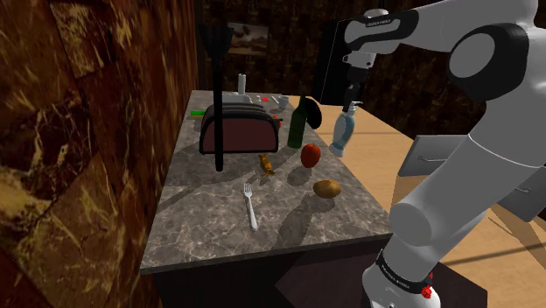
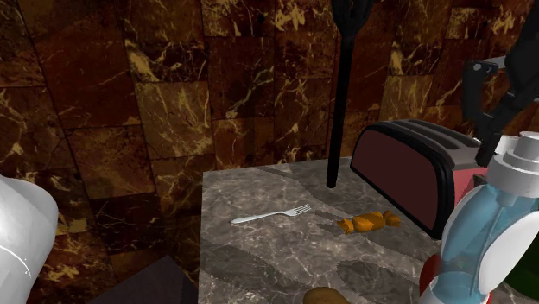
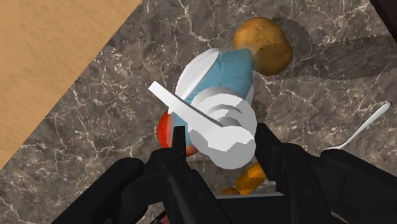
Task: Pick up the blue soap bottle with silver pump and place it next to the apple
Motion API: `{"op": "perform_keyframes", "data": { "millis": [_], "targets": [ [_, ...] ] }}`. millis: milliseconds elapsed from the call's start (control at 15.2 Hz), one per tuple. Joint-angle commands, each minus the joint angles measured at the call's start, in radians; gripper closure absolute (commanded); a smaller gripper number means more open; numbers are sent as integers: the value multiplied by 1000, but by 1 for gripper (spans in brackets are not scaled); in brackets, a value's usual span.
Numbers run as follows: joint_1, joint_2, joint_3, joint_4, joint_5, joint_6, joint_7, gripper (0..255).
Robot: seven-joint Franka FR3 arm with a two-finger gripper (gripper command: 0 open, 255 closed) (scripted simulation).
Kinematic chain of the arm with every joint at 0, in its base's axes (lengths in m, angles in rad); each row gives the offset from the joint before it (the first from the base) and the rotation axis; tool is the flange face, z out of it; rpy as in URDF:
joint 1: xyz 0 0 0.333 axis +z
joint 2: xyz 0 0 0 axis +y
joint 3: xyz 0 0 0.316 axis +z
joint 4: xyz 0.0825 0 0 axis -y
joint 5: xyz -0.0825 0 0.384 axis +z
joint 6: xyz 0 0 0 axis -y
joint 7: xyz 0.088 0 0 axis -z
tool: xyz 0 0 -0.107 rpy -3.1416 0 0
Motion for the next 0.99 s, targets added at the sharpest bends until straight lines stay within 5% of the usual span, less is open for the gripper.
{"op": "perform_keyframes", "data": {
  "millis": [0, 924],
  "targets": [
    [0, 0, 0, -31, 0, 32, 0, 255],
    [-2, 18, -4, -200, 4, 218, -6, 255]
  ]
}}
